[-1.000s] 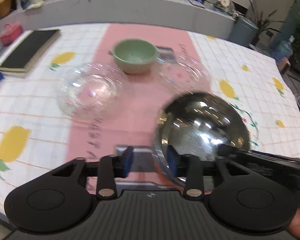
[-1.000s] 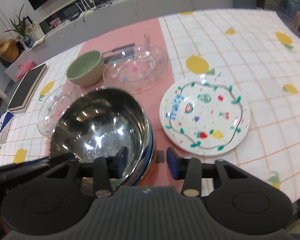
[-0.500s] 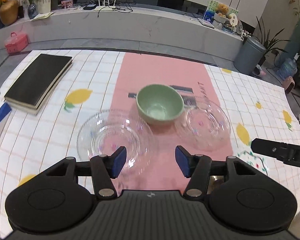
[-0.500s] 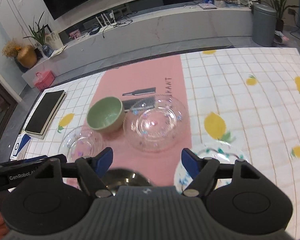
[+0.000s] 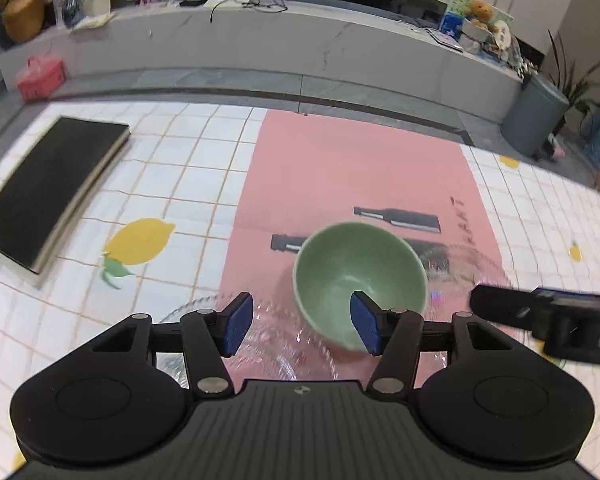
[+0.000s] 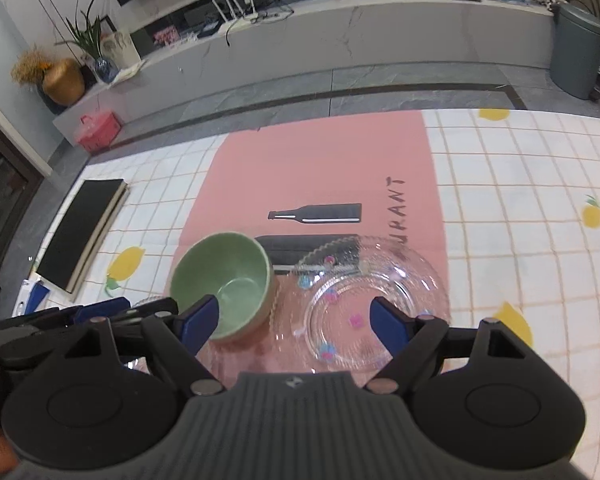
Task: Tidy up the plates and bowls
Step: 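Reach the left tool to the pale green bowl and grip its rim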
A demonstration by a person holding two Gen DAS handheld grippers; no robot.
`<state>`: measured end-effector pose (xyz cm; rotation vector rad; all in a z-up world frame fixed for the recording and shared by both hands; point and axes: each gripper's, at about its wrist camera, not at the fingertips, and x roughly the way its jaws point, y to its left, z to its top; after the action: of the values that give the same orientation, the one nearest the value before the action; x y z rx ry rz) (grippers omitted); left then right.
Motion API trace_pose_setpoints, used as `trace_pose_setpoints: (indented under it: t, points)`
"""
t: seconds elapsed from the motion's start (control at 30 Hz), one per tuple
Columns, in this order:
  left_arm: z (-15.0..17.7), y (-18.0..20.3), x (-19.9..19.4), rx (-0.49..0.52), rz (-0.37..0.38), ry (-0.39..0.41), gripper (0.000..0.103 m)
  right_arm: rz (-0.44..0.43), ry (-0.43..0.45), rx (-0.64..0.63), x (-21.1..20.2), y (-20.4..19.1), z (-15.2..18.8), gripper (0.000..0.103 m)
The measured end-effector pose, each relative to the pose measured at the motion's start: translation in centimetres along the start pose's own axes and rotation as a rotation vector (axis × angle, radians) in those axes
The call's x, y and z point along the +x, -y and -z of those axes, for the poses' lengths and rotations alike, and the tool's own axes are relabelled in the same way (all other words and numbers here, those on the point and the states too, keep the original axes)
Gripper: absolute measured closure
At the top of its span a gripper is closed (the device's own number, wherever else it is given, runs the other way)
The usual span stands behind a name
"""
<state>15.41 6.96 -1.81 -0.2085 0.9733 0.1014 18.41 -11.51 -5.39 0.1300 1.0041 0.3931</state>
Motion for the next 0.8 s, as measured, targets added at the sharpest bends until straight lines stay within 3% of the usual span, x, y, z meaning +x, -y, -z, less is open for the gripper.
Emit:
trace_pose_setpoints:
  t: [0.47, 0.53, 0.67, 0.8]
  points:
    - [-1.0, -1.1, 3.7, -0.11, 0.062, -0.066, 0.042, 0.004, -0.096, 0.08, 6.3, 0.8, -2.3, 0.031]
    - [-1.0, -1.4, 4.1, -0.133, 0.084, -0.074, 0.044, 0.003, -0.11, 0.093, 6.8, 0.9, -2.2, 0.036]
    - [-0.9, -1.4, 4.5, -0.137, 0.088, -0.077, 0.056, 0.002, -0.135, 0.104, 7.7, 0.8, -1.7, 0.039]
    - [-0.8, -1.7, 4.7, -0.165, 0.13, -0.083, 0.06, -0.01, -0.143, 0.109, 8.0, 0.5, -1.5, 0.054]
